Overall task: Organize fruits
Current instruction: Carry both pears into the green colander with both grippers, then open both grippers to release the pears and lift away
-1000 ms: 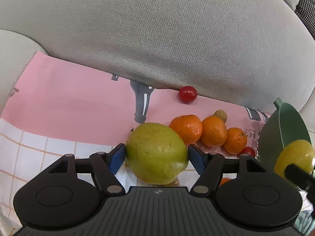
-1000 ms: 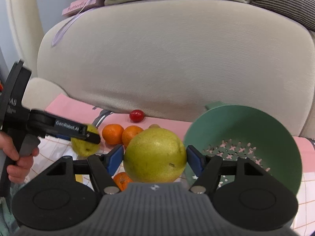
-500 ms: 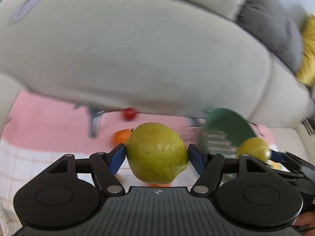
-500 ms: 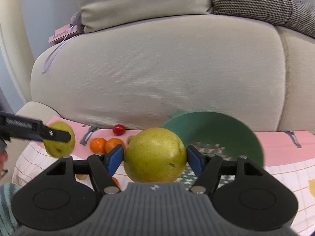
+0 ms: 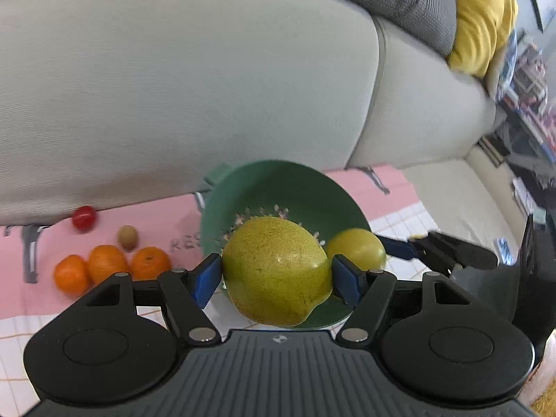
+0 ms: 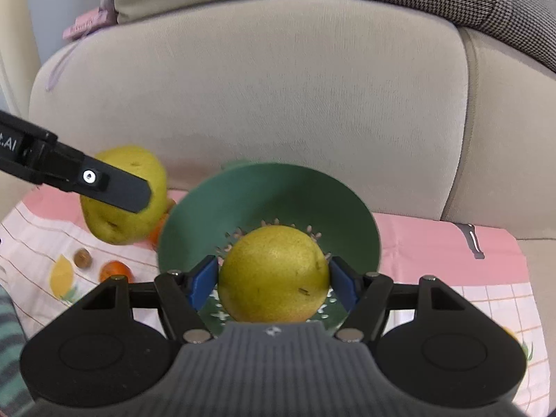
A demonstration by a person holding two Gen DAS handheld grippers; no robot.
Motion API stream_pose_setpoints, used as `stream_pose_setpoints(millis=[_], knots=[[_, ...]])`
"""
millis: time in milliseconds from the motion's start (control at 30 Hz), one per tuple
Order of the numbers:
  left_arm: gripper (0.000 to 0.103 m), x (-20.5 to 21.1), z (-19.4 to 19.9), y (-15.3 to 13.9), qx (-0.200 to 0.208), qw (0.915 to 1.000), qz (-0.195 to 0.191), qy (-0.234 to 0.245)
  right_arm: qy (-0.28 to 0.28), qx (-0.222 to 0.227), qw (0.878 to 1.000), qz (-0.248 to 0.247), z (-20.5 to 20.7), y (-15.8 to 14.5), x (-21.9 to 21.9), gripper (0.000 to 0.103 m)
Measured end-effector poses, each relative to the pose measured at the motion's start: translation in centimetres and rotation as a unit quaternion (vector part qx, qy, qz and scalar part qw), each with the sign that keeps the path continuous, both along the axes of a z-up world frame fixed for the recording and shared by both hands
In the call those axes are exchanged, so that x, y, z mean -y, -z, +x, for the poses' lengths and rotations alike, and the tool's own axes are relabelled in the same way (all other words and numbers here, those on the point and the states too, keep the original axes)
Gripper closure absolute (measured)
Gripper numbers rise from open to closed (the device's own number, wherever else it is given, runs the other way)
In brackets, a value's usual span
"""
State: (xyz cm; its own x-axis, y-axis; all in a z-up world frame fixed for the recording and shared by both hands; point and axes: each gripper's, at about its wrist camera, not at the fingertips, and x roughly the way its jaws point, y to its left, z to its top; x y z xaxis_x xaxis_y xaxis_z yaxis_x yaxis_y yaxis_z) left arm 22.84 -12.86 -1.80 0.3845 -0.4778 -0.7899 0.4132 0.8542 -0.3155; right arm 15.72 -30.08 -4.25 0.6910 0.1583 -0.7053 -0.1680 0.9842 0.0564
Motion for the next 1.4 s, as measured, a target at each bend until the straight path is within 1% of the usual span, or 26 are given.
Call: stream_pose_setpoints(millis=[167, 300, 433, 633, 733, 900, 1033, 1133, 1233, 1333, 1400], knots=[[0.023, 2.8, 1.2, 1.6, -0.017, 0.999, 0.034, 0.025, -0.037, -0.019, 0.999, -0.025, 2.2, 1.7, 0.0, 0.036], [0.023, 3.6, 1.5, 2.7, -0.031, 0.9965, 0.068, 0.038, -0.063, -0.043, 0.996, -0.04, 3.3, 3.2, -0.2, 0.036], [0.023, 3.9, 1.6, 3.5, -0.046, 0.9947, 0.078, 0.05, -0.07, -0.072, 0.994, -0.044, 3.7, 4.1, -0.3, 0.036], [0.023, 4.8, 1.4, 4.5, -0.063, 0.9898, 0.103, 0.075, -0.067, -0.112, 0.991, -0.022, 2.7, 4.8, -0.2, 0.036], [0.023, 5.4, 1.4, 5.1, -0.072, 0.9873, 0.115, 0.082, -0.069, -0.126, 0.99, -0.012, 3.1, 4.9, -0.2, 0.036], [0.023, 6.2, 1.8, 5.6, -0.09, 0.9845, 0.125, 0.083, -0.084, -0.134, 0.986, -0.045, 4.4, 5.5, -0.8, 0.036], [0.023, 6.8, 2.1, 5.9, -0.088, 0.9819, 0.143, 0.087, -0.097, -0.145, 0.983, -0.05, 4.9, 5.8, -0.8, 0.036], [0.023, 7.2, 2.3, 6.2, -0.094, 0.9804, 0.148, 0.091, -0.099, -0.151, 0.982, -0.062, 5.3, 6.1, -1.2, 0.036], [0.023, 7.5, 2.3, 6.7, -0.099, 0.9789, 0.154, 0.092, -0.1, -0.154, 0.981, -0.068, 4.8, 6.2, -1.2, 0.036], [0.022, 7.6, 2.2, 6.9, -0.1, 0.979, 0.154, 0.09, -0.104, -0.156, 0.979, -0.078, 4.6, 6.4, -1.4, 0.036], [0.022, 7.5, 2.3, 7.0, -0.101, 0.9794, 0.152, 0.087, -0.103, -0.153, 0.98, -0.076, 4.5, 6.4, -1.0, 0.033]])
